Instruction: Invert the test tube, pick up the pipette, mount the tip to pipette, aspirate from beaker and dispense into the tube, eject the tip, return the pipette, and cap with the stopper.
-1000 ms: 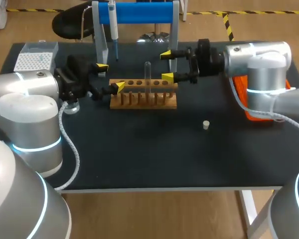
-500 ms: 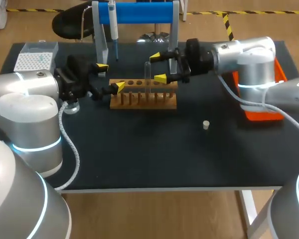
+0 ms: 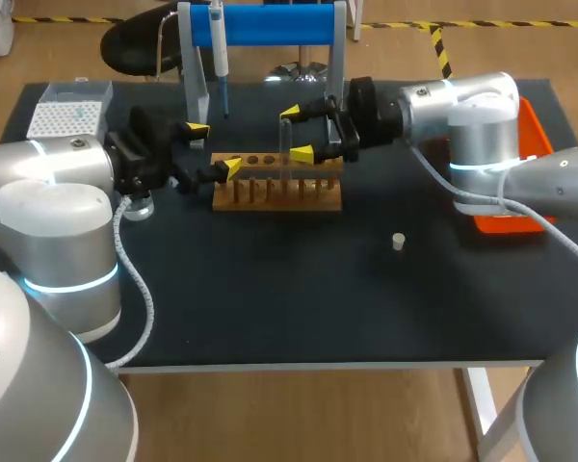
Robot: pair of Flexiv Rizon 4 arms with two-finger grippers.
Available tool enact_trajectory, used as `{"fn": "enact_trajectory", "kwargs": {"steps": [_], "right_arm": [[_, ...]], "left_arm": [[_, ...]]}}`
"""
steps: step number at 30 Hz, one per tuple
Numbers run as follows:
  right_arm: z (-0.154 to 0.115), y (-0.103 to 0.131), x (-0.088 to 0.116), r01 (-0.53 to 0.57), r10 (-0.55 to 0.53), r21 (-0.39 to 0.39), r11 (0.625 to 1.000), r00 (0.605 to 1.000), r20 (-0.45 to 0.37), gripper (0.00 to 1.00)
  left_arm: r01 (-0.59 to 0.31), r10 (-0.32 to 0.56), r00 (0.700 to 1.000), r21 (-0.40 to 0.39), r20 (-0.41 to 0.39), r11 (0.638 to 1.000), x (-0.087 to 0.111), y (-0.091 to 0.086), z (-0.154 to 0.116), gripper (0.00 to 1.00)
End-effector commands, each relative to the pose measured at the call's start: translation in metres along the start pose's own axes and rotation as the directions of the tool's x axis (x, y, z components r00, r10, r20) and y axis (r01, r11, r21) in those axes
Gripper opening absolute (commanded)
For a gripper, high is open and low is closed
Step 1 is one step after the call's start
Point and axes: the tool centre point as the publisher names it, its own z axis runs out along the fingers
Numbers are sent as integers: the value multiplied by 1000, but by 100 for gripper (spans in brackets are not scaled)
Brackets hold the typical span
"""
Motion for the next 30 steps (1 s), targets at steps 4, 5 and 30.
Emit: {"fn": "enact_trajectory", "kwargs": {"steps": [4, 5, 30], "right_arm": [[10, -4, -5, 2, -2, 0, 1000, 1000, -4, 93], [11, -4, -4, 2, -2, 0, 1000, 1000, -3, 92], [19, -4, -5, -10, 11, -18, 1000, 999, 31, 64]], "left_arm": [[-1, 1, 1000, 3, 1, 1000, 0, 1, 1, 100], [-1, 1, 1000, 3, 1, 1000, 0, 1, 1, 100], [-1, 1, 1000, 3, 1, 1000, 0, 1, 1, 100]]}}
